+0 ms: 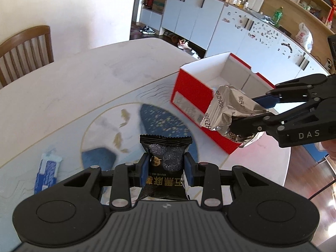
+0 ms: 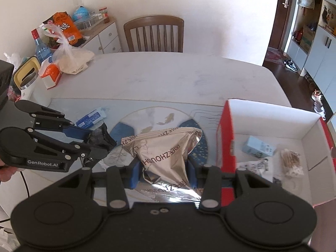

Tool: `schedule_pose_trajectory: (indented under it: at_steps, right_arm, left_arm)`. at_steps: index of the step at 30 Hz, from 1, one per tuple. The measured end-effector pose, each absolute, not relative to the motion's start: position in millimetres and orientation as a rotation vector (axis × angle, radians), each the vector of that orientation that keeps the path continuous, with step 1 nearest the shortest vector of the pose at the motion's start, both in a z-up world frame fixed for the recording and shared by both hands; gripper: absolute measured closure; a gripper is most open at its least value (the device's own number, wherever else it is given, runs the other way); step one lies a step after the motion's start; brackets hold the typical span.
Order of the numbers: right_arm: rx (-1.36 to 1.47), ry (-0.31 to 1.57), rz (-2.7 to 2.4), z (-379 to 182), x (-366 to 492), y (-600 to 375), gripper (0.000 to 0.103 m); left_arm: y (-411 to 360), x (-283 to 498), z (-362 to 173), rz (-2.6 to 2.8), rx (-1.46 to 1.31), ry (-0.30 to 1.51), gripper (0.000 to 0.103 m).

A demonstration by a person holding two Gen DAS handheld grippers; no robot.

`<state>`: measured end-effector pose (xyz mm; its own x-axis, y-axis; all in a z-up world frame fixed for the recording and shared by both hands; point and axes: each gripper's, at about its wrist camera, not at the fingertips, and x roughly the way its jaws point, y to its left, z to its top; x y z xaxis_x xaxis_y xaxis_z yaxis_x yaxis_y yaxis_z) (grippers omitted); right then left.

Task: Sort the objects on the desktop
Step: 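Lift and carry the black packet and silver foil bag over the red box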

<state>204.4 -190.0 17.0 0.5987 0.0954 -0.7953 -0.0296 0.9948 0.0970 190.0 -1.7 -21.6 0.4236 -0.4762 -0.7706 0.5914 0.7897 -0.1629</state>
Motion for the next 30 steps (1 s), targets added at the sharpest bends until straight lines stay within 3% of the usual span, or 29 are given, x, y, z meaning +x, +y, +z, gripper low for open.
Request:
schedule_pose_trajectory:
  at_steps: [30]
  right_arm:
    - [0.112, 0.915, -0.024, 20, 168, -355, 0.059]
  left_arm:
    - [-176, 203, 4, -0.794, 0.242, 0.878, 0.07]
